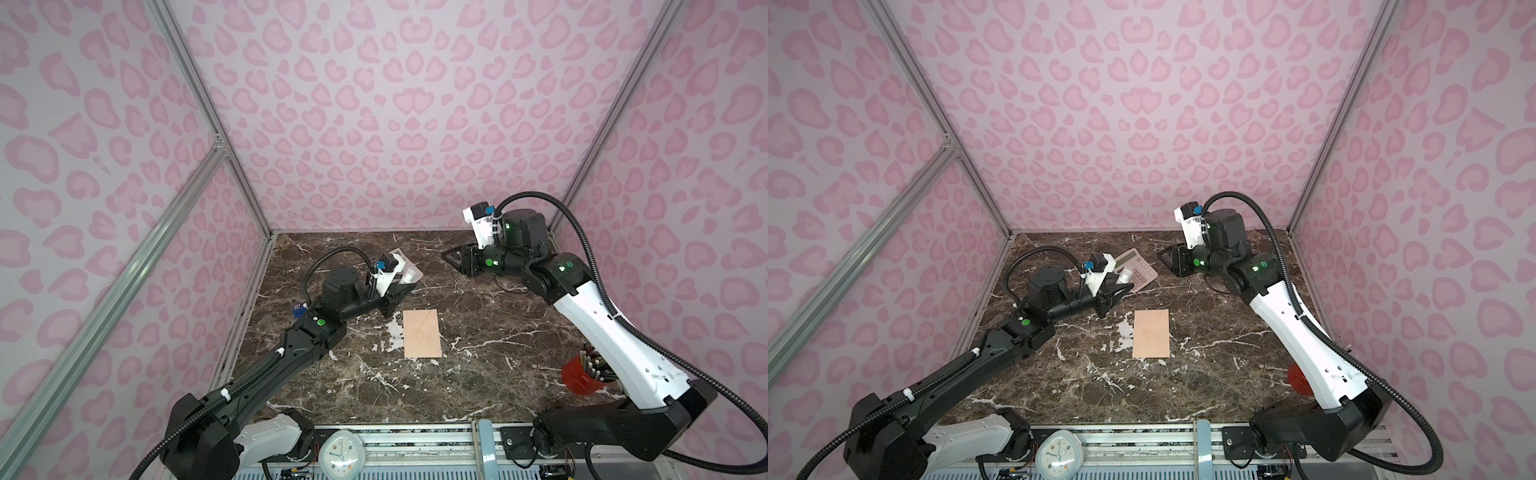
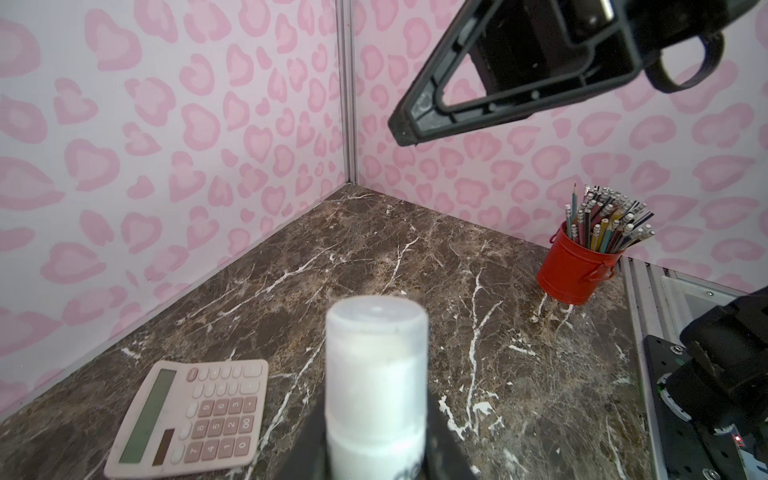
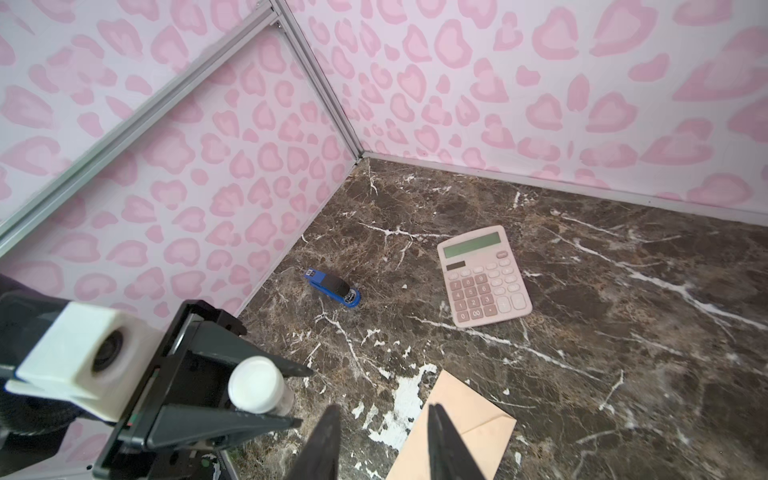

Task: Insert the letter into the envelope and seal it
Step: 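Lower the capped glue stick with the left gripper and lay it beside the envelope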

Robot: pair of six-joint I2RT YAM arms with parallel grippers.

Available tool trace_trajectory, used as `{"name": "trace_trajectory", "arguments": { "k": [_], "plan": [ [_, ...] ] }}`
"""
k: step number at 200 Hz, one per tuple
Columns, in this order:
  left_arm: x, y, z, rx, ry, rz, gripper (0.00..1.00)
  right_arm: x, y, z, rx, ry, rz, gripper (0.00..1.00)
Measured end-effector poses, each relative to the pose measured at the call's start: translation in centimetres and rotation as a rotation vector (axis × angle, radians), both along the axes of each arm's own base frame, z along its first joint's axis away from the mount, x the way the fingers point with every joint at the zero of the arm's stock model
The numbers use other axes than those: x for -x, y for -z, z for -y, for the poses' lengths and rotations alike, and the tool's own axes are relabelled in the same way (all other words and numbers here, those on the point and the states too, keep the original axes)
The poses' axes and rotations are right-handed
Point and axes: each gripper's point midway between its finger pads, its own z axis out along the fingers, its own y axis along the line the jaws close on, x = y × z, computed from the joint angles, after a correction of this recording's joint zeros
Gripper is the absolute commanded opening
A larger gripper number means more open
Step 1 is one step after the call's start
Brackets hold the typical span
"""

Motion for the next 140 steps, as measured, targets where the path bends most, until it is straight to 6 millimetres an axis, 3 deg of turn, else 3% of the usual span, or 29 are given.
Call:
{"name": "trace_trajectory", "arguments": {
  "k": [25, 43, 78, 140],
  "plan": [
    [-0.6, 1.9, -1.2, -0.021, -0.097, -0.116, 0.14, 0.2, 2.5, 0.7, 0.012, 0.033, -0.023, 0.37],
    [-1.3, 4.4, -2.3, -0.053, -0.202, -0.25, 0.15, 0.4, 3.9, 1.1, 0.02, 0.052, -0.037, 0.36],
    [-2.0, 9.7, -4.7, -0.114, -0.427, -0.524, 0.17, 0.6, 5.3, 1.4, 0.014, 0.07, -0.04, 0.37],
    [-1.1, 18.8, -7.5, -0.21, -0.694, -0.857, 0.22, 0.4, 7.2, 1.7, 0.031, 0.09, -0.041, 0.37]
  ]
}}
